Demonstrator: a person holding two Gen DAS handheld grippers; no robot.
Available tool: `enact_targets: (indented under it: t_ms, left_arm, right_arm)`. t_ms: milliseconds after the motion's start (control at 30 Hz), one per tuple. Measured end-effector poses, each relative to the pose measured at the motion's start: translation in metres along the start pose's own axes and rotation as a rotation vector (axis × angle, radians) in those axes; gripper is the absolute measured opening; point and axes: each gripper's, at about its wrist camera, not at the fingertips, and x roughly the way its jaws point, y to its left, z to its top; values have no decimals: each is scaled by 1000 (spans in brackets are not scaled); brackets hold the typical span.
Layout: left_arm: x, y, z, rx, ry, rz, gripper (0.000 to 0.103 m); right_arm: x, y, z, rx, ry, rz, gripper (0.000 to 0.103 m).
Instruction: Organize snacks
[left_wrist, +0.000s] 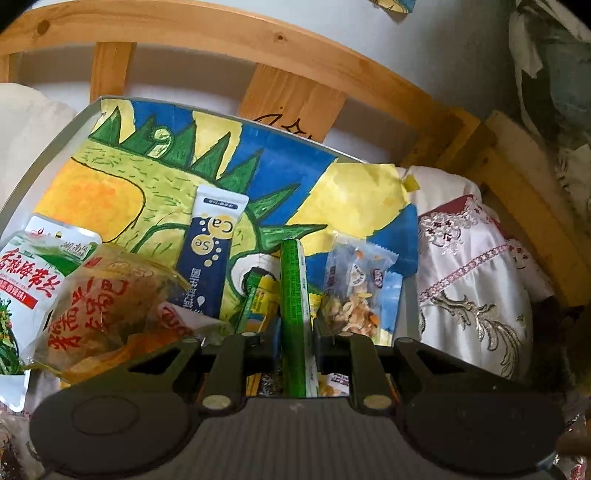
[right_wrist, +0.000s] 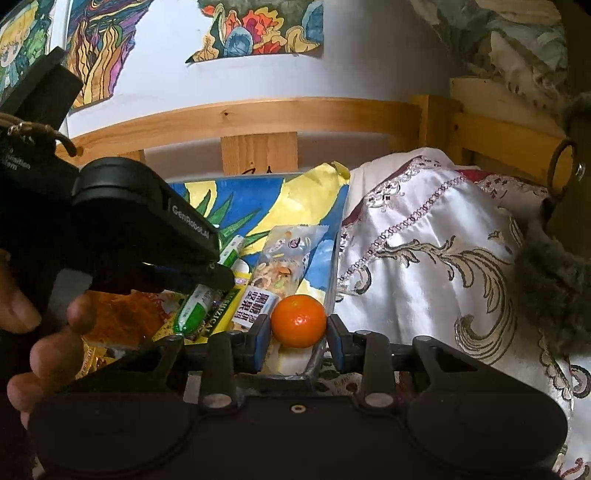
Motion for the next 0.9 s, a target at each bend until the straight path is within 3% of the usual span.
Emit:
enact_targets:
  t_ms: [100, 133, 267, 400, 600, 667, 900]
  left_arm:
    - [0, 1, -1, 0, 6, 12, 20]
    - [-1, 2, -1, -2, 3, 10, 21]
    - [-7, 2, 1, -10, 4, 1, 39]
    - [-17, 0, 2, -7, -9, -7, 48]
    - [-48, -3, 3, 13, -89, -17, 84]
    - [-63, -3, 3, 22, -138, 11, 96]
    - [-109, 5, -1, 42, -227, 44, 102]
  right_arm:
    - [0, 0, 0, -4, 2, 0, 37]
    - [0, 0, 0, -3, 3, 1, 42]
    - [-2, 1, 2, -17, -10, -6, 57]
    - [-5, 2, 3, -29, -25, -5, 69]
    - [-19, 2, 7, -21, -82, 21, 95]
    - [-25, 2, 10, -16, -102, 30, 98]
    - [-48, 7, 13, -28, -173, 37, 102]
